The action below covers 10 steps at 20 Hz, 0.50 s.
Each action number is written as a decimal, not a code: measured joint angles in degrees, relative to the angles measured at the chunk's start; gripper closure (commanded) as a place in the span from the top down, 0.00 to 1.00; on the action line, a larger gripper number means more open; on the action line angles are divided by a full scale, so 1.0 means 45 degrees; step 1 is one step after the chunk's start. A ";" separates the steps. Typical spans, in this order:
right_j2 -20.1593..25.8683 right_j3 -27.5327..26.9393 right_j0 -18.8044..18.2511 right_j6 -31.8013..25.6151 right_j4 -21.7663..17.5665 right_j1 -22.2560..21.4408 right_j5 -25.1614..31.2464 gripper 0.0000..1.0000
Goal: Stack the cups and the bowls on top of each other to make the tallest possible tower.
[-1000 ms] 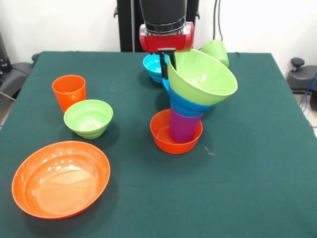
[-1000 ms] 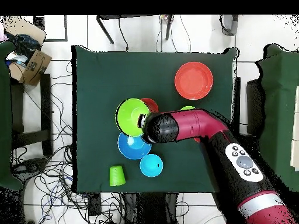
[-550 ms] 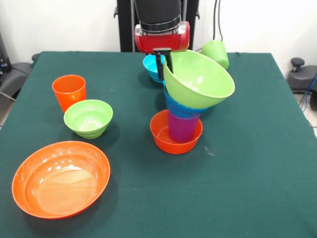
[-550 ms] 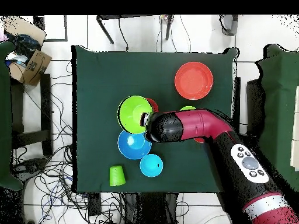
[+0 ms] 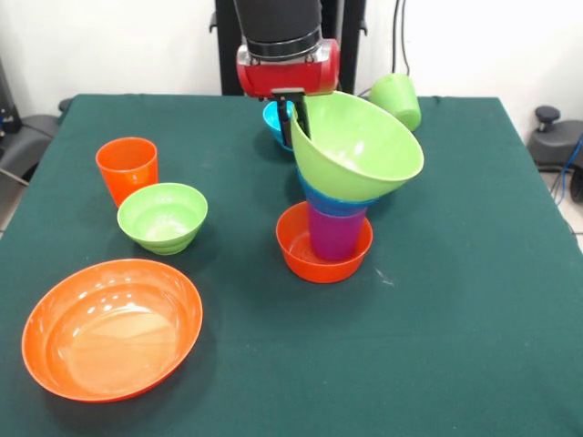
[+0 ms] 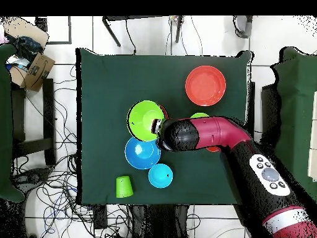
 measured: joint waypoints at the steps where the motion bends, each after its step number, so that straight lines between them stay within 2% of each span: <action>1: 0.0018 -0.0002 -0.0003 0.0000 0.0000 0.0035 0.0000 0.00; 10: 0.0361 -0.0017 -0.0018 0.0000 0.0003 0.0425 0.0000 0.00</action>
